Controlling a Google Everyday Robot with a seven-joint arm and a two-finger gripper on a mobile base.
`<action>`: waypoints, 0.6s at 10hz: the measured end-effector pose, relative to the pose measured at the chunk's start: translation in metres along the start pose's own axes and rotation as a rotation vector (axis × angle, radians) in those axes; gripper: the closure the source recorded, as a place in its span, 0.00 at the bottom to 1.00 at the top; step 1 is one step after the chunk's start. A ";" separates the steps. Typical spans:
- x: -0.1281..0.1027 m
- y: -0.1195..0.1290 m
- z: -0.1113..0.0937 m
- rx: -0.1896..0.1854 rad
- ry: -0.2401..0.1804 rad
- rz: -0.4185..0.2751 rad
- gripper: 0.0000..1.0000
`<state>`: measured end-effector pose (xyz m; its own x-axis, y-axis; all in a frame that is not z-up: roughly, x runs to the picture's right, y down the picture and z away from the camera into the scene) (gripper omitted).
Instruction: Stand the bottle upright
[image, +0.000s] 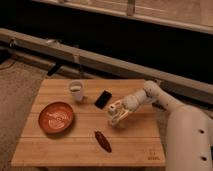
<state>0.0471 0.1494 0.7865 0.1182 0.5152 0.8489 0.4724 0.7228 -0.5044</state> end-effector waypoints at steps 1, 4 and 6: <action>0.000 0.000 -0.001 -0.002 0.006 0.003 1.00; 0.002 0.002 -0.001 -0.004 0.008 0.011 1.00; 0.003 0.003 0.000 -0.001 -0.002 0.015 0.85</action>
<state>0.0491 0.1530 0.7874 0.1239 0.5267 0.8410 0.4714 0.7145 -0.5170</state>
